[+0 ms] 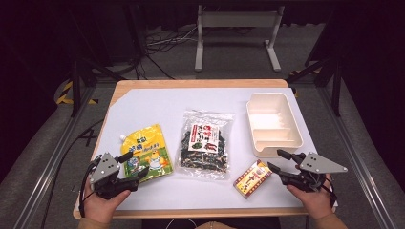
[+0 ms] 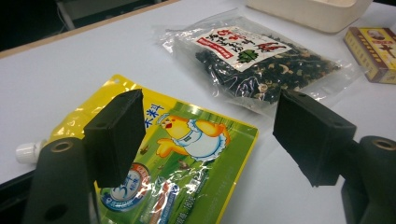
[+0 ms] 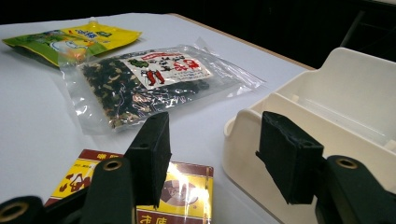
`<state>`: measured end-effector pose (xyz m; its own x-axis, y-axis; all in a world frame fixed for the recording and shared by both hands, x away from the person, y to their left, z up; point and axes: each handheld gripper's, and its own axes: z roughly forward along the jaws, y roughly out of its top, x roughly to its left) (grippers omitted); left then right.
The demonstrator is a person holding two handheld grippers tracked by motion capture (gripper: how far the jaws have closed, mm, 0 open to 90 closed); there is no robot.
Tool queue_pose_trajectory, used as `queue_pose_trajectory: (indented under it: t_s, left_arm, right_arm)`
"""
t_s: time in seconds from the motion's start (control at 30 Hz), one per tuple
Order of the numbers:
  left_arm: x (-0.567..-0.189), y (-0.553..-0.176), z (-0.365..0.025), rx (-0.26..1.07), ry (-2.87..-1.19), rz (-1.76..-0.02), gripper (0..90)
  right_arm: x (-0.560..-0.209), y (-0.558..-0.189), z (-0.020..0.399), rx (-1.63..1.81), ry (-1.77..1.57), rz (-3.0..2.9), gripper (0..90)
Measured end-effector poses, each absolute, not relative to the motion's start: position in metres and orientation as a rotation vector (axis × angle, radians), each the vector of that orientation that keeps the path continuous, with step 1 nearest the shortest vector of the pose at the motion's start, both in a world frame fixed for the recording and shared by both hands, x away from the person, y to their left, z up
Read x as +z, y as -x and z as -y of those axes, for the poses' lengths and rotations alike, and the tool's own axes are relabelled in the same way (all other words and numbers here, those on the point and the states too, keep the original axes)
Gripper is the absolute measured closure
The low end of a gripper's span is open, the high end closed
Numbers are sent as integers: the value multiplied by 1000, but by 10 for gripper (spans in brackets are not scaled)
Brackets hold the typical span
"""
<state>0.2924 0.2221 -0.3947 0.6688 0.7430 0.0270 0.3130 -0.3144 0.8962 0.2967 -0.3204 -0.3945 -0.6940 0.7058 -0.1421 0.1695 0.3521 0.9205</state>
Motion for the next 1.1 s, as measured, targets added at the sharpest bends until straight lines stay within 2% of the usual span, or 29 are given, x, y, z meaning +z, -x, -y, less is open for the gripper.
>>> queue_pose_trajectory:
  t_s: [0.47, 0.53, 0.6, 0.7, 0.93, 1.1]
  left_arm:
    - [-387, -306, -216, 430, -1924, -895, 250]
    - [-384, -311, -214, 404, -1934, -898, 257]
    - [-380, -317, -212, 363, -1945, -877, 307]
    - [-375, -326, -211, 362, -1953, -879, 314]
    - [-369, -350, -205, 276, -1964, -888, 279]
    - [-363, -362, -195, 268, -2000, -883, 253]
  right_arm:
    - [-395, -297, 319, 1321, -775, -2108, 424]
    - [-394, -296, 319, 1319, -772, -2109, 420]
    - [-394, -296, 318, 1324, -774, -2117, 415]
    - [-395, -297, 318, 1322, -774, -2123, 415]
    - [-395, -300, 318, 1321, -781, -2134, 416]
    - [-394, -303, 313, 1329, -770, -2150, 420]
